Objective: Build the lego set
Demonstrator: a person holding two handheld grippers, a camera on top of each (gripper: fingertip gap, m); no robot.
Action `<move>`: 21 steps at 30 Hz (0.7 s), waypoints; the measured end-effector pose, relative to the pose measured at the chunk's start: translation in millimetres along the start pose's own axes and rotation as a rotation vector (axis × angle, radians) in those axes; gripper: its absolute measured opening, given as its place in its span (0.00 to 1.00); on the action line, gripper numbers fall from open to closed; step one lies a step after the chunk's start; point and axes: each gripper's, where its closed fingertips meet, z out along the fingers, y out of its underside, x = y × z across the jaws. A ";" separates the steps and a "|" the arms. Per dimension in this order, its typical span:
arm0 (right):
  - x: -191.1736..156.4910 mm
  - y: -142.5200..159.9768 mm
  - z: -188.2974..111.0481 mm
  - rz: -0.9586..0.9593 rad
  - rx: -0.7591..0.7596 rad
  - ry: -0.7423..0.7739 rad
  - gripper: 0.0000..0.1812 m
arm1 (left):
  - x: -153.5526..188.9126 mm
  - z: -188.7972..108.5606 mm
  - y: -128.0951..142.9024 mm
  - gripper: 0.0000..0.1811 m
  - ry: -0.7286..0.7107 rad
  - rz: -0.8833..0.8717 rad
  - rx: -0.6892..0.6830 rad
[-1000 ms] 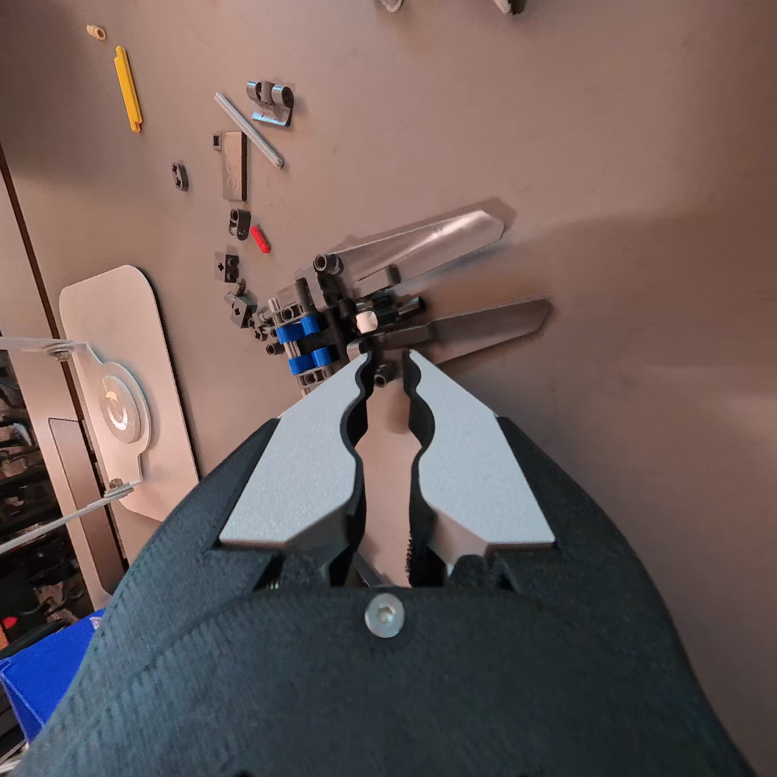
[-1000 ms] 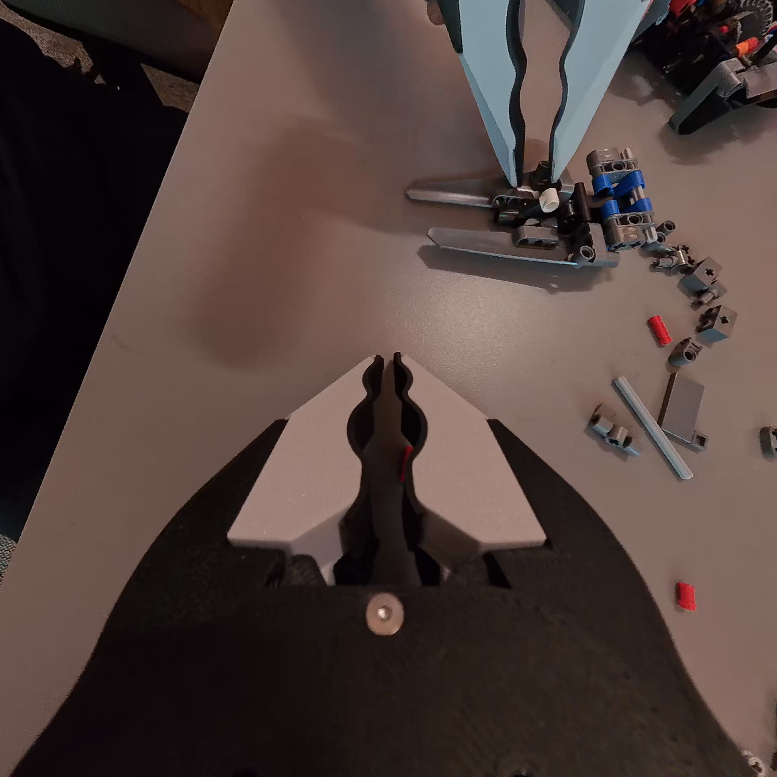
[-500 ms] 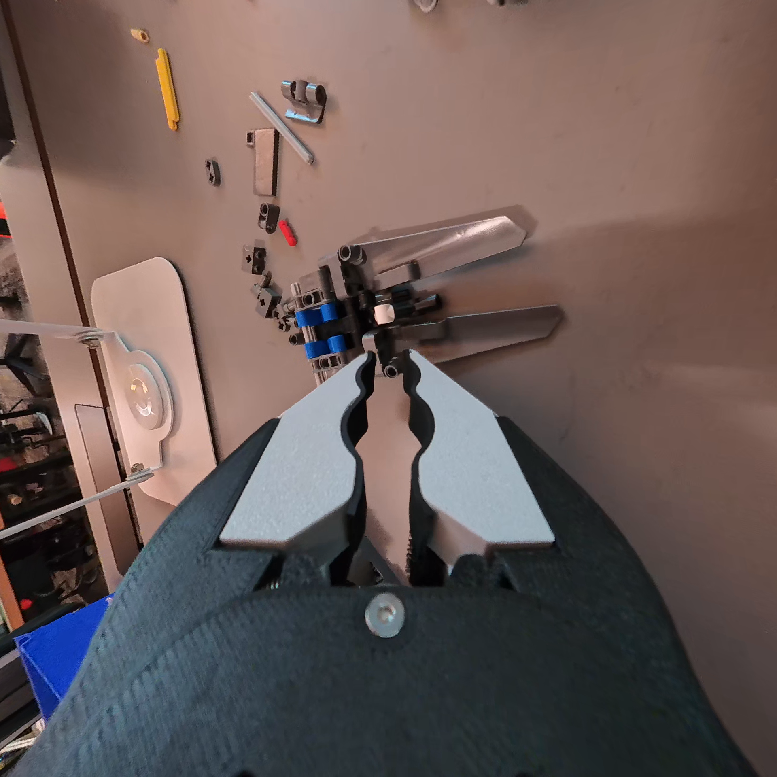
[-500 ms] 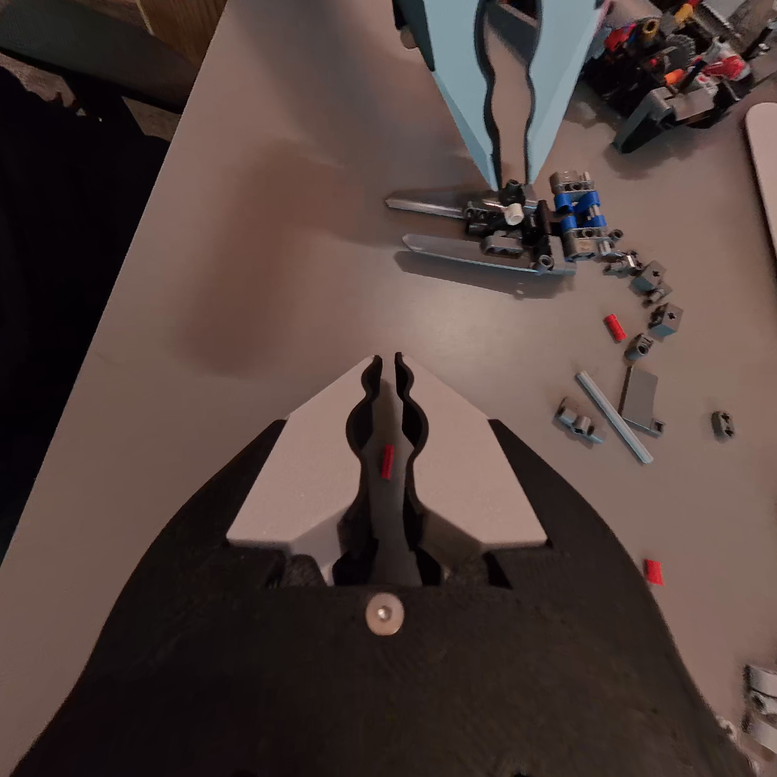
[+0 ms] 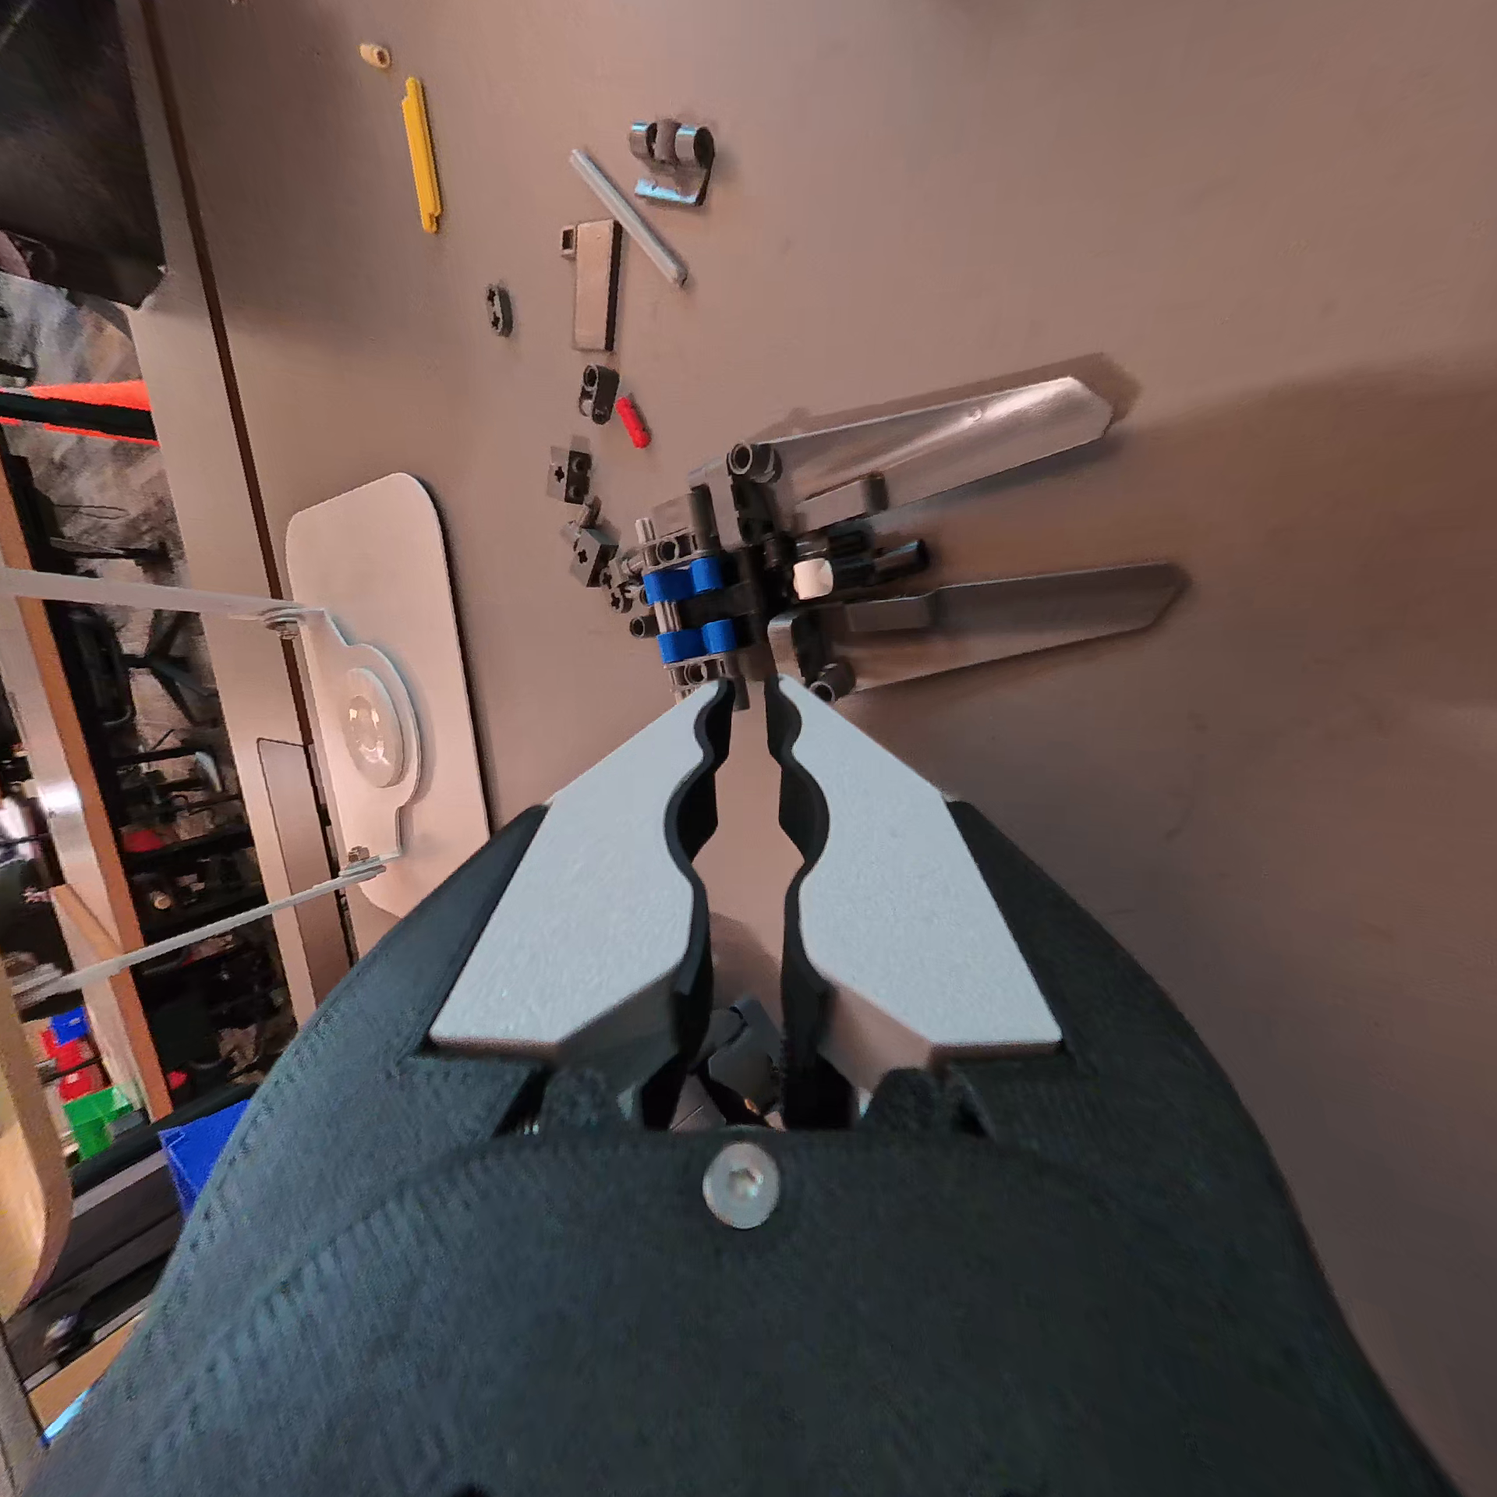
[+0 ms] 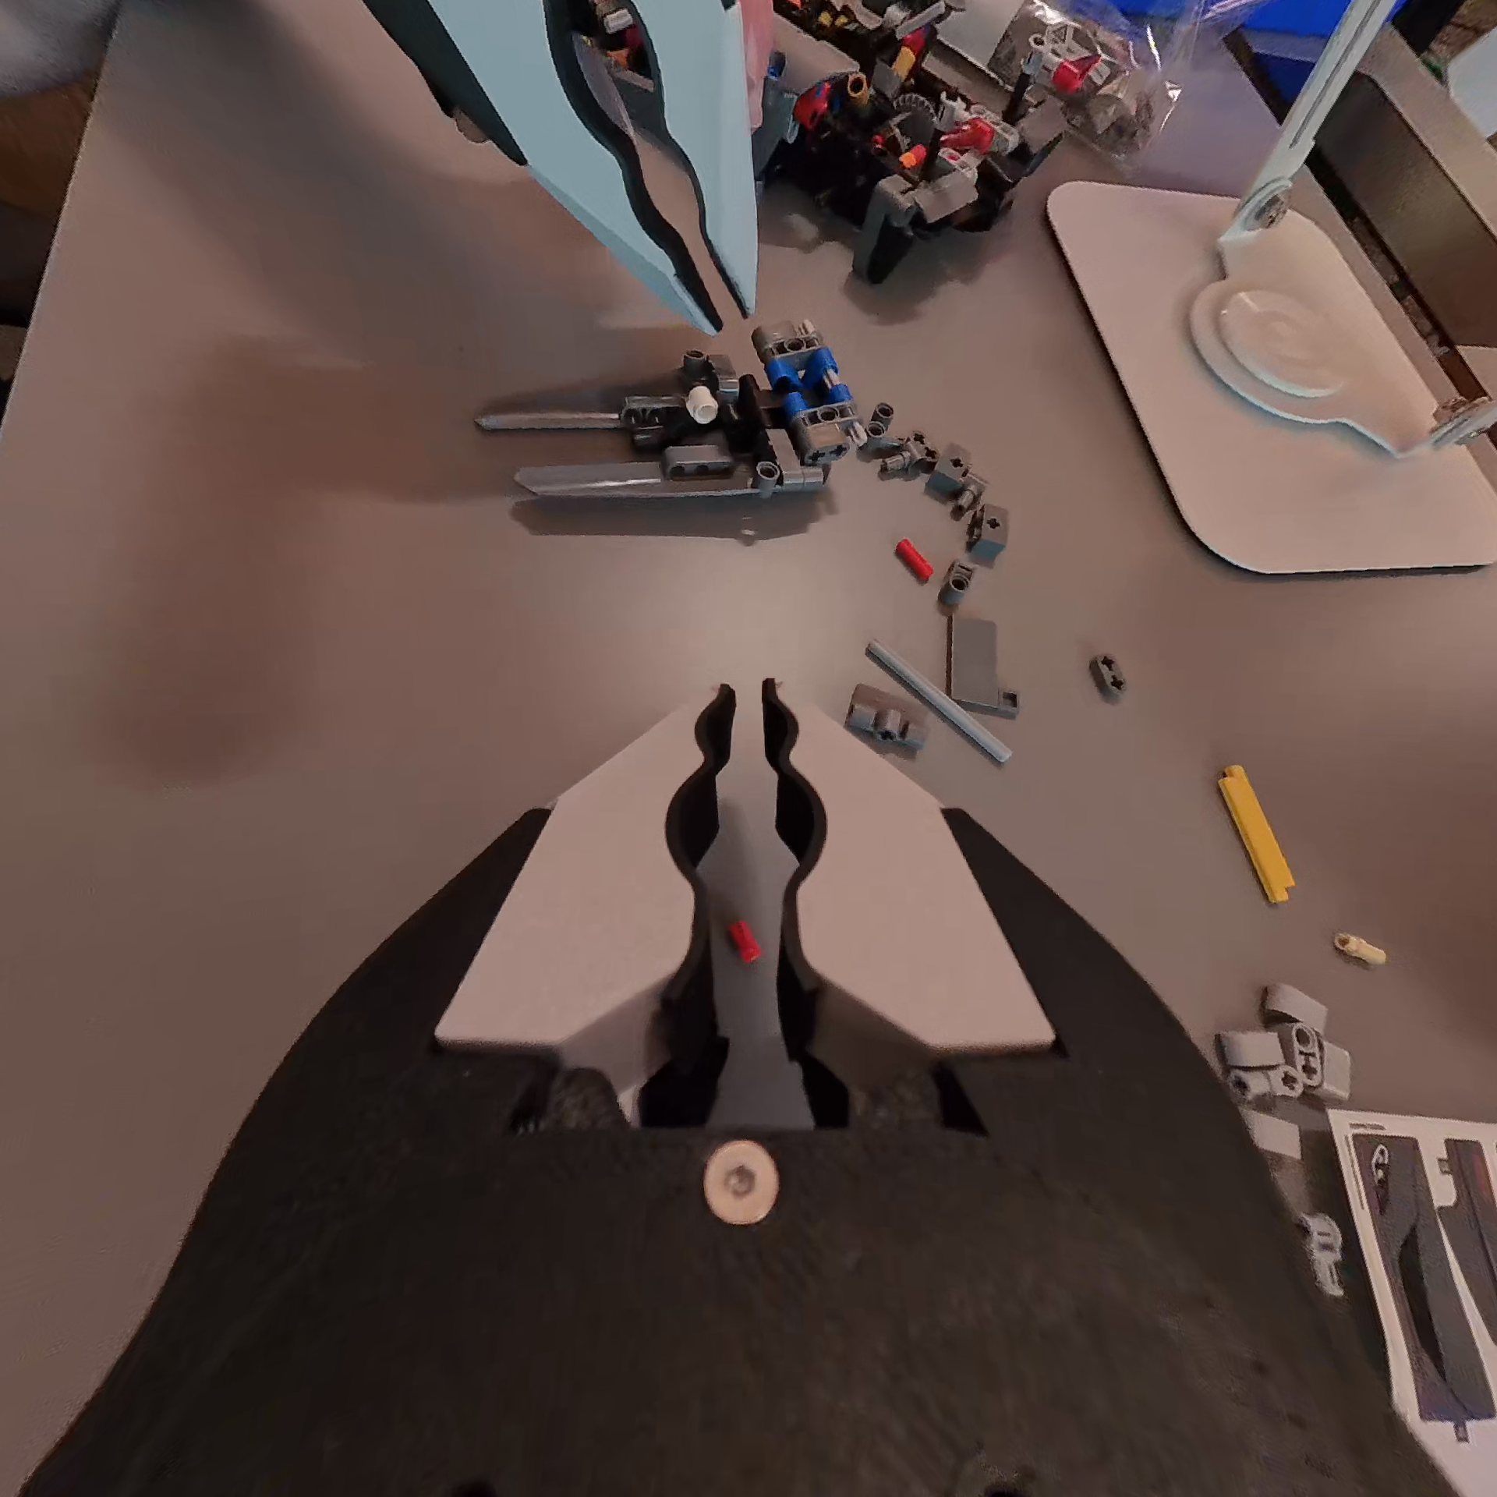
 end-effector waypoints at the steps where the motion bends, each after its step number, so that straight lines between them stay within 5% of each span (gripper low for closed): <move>1: -0.8 1.1 -0.6 -0.006 -0.005 -0.007 0.02 | -0.7 1.0 1.4 0.03 -0.007 0.006 -0.009; 21: -16.7 16.6 -2.8 -0.076 -0.098 -0.086 0.01 | -5.5 6.6 11.3 0.03 -0.030 0.009 -0.052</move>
